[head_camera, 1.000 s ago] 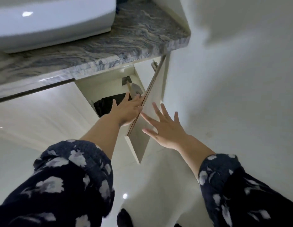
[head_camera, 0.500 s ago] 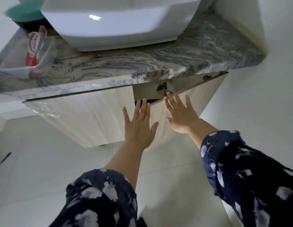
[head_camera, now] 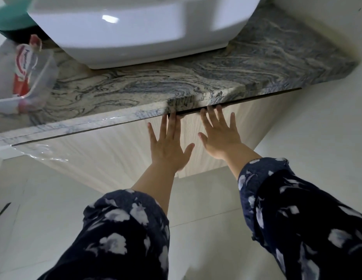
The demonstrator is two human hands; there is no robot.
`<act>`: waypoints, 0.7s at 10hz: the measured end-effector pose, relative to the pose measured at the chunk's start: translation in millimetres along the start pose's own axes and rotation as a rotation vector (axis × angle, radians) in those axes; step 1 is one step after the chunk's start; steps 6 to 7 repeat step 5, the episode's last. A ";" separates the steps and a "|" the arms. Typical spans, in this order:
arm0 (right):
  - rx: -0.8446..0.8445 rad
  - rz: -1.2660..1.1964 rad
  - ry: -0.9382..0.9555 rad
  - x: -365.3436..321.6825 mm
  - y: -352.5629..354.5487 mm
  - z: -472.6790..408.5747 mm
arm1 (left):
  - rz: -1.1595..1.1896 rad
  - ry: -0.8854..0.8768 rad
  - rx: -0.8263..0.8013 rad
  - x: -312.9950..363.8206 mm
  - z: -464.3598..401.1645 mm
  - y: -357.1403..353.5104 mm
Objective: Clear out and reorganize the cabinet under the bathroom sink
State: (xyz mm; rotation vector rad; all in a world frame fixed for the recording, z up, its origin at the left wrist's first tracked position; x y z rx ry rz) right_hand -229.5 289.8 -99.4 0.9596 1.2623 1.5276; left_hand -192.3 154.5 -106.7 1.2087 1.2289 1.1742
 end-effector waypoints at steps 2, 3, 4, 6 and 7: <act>-0.043 -0.008 -0.014 1.7 0.1 -3.7 | -0.057 -0.023 -0.035 -4.1 -4.5 -4.7; -0.071 -0.004 -0.006 2.5 6.7 -7.0 | 0.014 0.041 -0.088 -6.4 10.1 -8.0; 0.106 -0.089 0.022 7.1 19.8 15.1 | 0.356 0.051 -0.170 -12.2 64.8 -24.2; -0.006 -0.351 0.099 21.4 -43.8 111.3 | 0.609 0.047 -0.465 -24.2 173.7 -86.8; -0.006 -0.351 0.099 21.4 -43.8 111.3 | 0.609 0.047 -0.465 -24.2 173.7 -86.8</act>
Point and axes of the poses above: each hand's wrist, its own z-axis away from the middle knuckle, its own y-axis out of the back of the hand, x = y × z, the point moved 6 cm from there along -z, towards the middle knuckle, and after that the axes turned 1 degree about z, right-handed, at the moved point
